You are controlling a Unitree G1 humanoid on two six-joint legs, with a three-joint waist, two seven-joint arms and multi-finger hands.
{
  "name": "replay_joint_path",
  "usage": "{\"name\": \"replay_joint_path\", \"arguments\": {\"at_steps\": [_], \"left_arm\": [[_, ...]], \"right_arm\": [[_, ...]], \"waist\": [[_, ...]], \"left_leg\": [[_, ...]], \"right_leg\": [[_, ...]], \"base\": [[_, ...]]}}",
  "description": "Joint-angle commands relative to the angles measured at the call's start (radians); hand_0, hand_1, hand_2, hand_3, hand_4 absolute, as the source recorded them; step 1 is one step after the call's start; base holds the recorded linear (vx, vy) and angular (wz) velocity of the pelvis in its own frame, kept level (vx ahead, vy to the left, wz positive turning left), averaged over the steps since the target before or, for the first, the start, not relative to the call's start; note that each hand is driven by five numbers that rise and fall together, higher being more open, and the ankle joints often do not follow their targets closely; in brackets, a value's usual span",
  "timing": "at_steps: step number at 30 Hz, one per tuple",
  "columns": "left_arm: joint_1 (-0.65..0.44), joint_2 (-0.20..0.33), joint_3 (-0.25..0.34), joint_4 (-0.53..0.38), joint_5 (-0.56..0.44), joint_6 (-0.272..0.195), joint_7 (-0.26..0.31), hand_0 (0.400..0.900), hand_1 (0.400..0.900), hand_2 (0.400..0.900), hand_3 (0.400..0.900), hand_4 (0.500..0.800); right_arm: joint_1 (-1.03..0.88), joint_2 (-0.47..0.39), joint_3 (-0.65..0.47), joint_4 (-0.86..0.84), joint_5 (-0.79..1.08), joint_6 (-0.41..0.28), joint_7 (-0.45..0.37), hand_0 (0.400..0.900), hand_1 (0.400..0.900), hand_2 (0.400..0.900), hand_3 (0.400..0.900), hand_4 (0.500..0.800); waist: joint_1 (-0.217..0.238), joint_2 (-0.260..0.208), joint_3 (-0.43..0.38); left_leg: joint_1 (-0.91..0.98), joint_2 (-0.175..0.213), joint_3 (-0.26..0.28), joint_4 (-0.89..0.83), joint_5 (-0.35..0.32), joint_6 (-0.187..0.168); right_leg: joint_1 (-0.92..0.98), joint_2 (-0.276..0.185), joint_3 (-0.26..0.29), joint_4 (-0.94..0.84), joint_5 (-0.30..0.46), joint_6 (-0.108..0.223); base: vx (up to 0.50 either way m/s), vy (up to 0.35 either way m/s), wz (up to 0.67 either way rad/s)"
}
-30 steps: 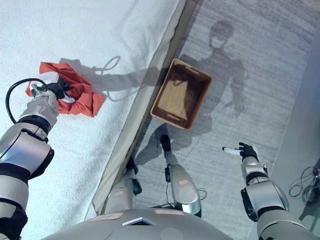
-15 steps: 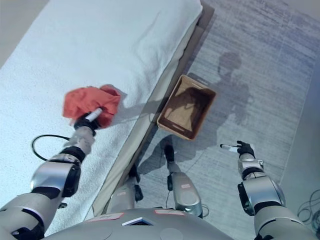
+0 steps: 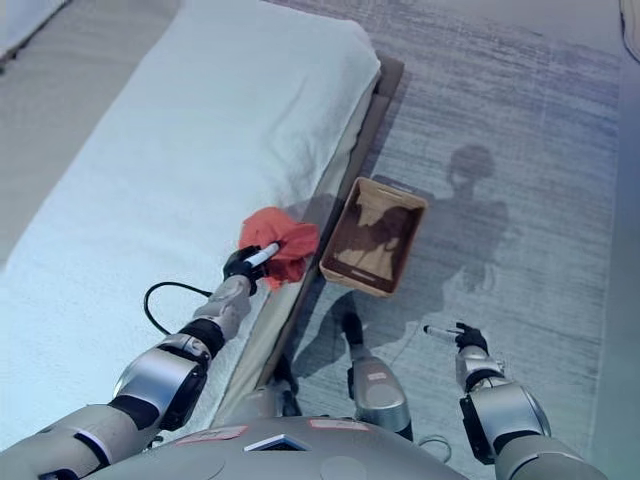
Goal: Put the clothes on the bed into the basket.
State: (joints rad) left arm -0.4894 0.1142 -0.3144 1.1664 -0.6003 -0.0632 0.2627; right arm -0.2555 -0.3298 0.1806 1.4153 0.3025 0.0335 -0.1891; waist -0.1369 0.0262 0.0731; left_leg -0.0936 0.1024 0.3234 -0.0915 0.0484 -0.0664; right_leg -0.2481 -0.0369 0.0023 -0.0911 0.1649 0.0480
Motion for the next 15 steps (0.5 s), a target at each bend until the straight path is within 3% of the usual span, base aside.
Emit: {"name": "replay_joint_path", "arguments": {"at_steps": [1, 8, 15], "left_arm": [[-0.148, 0.014, -0.012, -0.005, 0.067, -0.07, -0.002, 0.4, 0.4, 0.4, 0.4, 0.5], [-0.205, 0.024, -0.052, 0.045, 0.12, -0.043, -0.034, 0.4, 0.4, 0.4, 0.4, 0.5], [-0.282, -0.002, -0.072, 0.062, 0.13, -0.041, -0.04, 0.4, 0.4, 0.4, 0.4, 0.5]], "right_arm": [[-0.051, -0.051, -0.003, 0.05, 0.01, -0.027, -0.047, 0.9, 0.9, 0.9, 0.9, 0.8], [-0.033, -0.07, 0.0, 0.059, -0.001, -0.025, -0.042, 0.9, 0.9, 0.9, 0.9, 0.8], [-0.026, -0.1, -0.003, 0.058, 0.014, -0.033, -0.043, 0.9, 0.9, 0.9, 0.9, 0.8]], "waist": [[-0.016, 0.025, 0.011], [-0.044, 0.075, 0.003], [-0.077, 0.119, 0.005]], "left_leg": [[0.035, -0.007, -0.018, 0.004, -0.04, -0.013], [0.043, -0.002, 0.027, 0.004, -0.044, -0.015], [0.043, 0.011, 0.062, 0.004, -0.062, -0.027]], "right_leg": [[0.057, 0.008, -0.042, 0.004, -0.099, 0.05], [0.042, 0.013, -0.009, 0.004, -0.094, 0.054], [0.015, 0.028, 0.024, 0.004, -0.101, 0.063]], "base": [[0.0, -0.001, -0.22], [0.02, -0.003, -0.26], [0.04, -0.026, -0.24]]}}
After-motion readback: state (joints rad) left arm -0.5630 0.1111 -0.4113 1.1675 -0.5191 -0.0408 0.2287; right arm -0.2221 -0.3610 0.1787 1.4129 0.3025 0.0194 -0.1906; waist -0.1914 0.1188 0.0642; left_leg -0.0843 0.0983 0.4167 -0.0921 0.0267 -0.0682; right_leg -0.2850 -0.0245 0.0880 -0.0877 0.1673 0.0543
